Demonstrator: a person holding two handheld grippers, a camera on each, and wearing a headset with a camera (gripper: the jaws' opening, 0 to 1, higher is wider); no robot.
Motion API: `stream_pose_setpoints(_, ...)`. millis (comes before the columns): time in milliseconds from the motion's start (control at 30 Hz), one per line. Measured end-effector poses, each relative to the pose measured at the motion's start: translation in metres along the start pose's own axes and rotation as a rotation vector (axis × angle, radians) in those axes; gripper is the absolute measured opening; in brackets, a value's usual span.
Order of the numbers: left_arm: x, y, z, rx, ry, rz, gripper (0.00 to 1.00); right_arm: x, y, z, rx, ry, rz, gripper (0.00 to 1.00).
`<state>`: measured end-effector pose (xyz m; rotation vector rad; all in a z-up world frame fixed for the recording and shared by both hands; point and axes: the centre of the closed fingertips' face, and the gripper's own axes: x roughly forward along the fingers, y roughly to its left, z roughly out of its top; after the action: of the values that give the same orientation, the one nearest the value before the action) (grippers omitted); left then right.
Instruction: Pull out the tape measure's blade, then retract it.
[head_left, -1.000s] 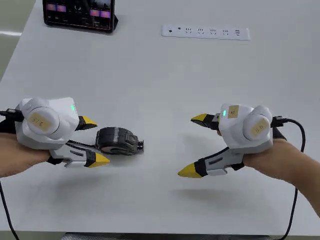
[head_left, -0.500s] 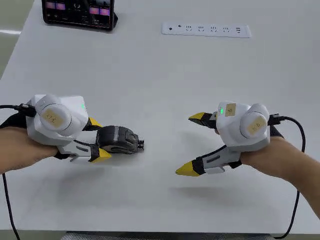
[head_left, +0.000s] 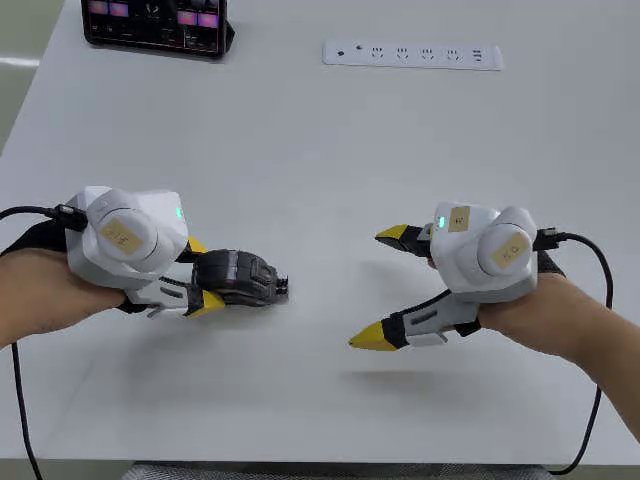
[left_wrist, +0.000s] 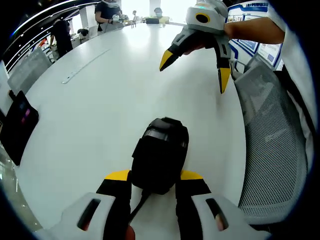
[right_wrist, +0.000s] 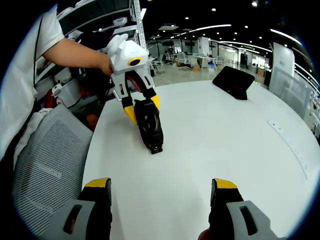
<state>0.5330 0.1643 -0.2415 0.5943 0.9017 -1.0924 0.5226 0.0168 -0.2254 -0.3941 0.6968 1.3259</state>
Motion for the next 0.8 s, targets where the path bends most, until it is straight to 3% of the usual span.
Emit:
stream_pose_setpoints(267,0.000,0.000,-0.001,0.027,0.010,-0.004,0.29,0.002,0.000,0.000,-0.005,-0.004,0.001,0.78)
stream_pose_setpoints(567,0.002,0.000,-0.002,0.094,0.066,-0.021,0.28,0.008,0.000,0.003,-0.018,-0.015,0.006,0.72)
stream_pose_setpoints(800,0.002,0.000,-0.003,0.108,0.085,-0.018,0.27,0.016,-0.002,0.008,-0.015,-0.030,0.013,0.69)
